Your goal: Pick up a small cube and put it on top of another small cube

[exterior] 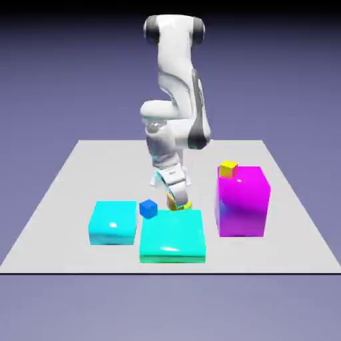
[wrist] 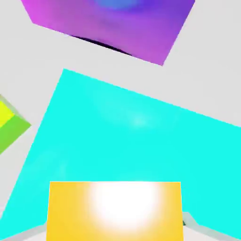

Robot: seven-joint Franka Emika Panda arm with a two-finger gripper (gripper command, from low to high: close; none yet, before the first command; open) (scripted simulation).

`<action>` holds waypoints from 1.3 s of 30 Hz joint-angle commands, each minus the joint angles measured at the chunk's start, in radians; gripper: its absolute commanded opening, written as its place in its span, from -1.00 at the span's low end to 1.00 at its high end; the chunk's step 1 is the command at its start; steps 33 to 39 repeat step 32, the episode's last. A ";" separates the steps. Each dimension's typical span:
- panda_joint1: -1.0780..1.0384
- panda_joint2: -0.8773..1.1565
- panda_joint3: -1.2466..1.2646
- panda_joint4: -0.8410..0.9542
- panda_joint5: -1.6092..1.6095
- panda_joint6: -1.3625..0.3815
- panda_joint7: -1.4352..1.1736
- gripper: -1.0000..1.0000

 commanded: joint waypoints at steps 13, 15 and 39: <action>-0.006 -0.184 0.168 -0.139 -0.045 -0.145 -0.566 -1.00; -0.007 -0.213 0.193 -0.161 -0.052 -0.168 -0.653 -1.00; -0.026 0.057 0.250 -0.245 -0.162 0.146 -0.746 1.00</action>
